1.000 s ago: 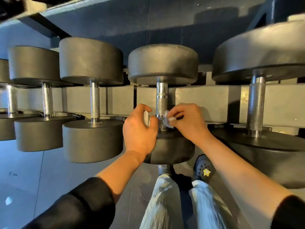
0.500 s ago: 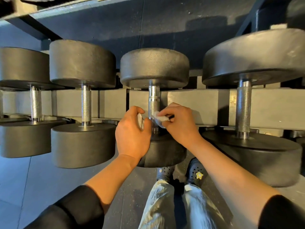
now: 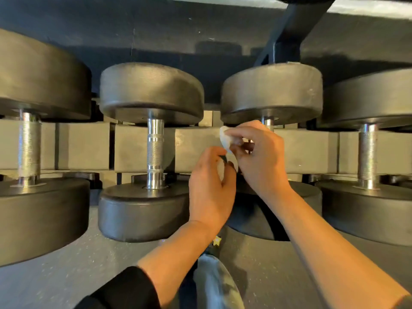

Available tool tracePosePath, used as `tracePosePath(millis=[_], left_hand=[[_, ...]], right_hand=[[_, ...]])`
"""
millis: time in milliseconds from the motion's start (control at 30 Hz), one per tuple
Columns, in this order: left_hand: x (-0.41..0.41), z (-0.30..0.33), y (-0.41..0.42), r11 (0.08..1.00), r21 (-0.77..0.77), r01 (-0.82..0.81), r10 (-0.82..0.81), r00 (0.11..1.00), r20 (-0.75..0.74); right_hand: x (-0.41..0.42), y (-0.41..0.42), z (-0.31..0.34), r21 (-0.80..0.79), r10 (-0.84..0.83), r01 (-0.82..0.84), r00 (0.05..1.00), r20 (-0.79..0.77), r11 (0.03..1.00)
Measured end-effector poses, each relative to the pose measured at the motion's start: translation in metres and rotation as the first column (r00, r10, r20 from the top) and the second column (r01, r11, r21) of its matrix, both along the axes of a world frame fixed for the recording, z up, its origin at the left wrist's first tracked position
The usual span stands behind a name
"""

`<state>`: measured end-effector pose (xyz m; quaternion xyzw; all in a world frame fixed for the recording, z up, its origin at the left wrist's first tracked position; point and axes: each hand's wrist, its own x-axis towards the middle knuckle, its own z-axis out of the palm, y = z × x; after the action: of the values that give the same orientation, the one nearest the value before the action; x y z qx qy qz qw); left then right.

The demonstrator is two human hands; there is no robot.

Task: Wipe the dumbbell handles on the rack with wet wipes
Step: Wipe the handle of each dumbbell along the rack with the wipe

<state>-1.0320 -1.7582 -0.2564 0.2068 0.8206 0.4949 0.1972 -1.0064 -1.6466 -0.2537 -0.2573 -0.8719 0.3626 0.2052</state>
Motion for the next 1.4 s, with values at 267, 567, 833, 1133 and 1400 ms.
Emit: tracePosePath(millis=[267, 567, 833, 1133, 1400], left_hand=[[0.007, -0.018, -0.007, 0.972, -0.053, 0.228, -0.229, 0.973, -0.01], [0.012, -0.025, -0.008, 0.964, 0.02, 0.264, -0.264, 0.957, 0.12], [0.012, -0.02, -0.01, 0.96, 0.033, 0.278, -0.28, 0.954, 0.11], [0.011, -0.019, -0.012, 0.95, 0.045, 0.308, -0.311, 0.946, 0.093], [0.011, -0.018, -0.011, 0.948, 0.041, 0.316, -0.318, 0.943, 0.096]], right_hand=[[0.016, 0.041, -0.006, 0.407, 0.152, -0.221, 0.969, 0.195, 0.886], [0.014, 0.052, -0.014, 0.489, 0.113, -0.445, 0.815, 0.569, 0.75], [0.021, 0.044, 0.0, 0.416, 0.134, -0.526, 0.724, 0.677, 0.742], [0.039, 0.042, 0.008, 0.131, 0.215, -0.423, 0.674, 0.707, 0.897], [0.047, 0.045, 0.019, -0.169, 0.296, -0.25, 0.672, 0.679, 0.953]])
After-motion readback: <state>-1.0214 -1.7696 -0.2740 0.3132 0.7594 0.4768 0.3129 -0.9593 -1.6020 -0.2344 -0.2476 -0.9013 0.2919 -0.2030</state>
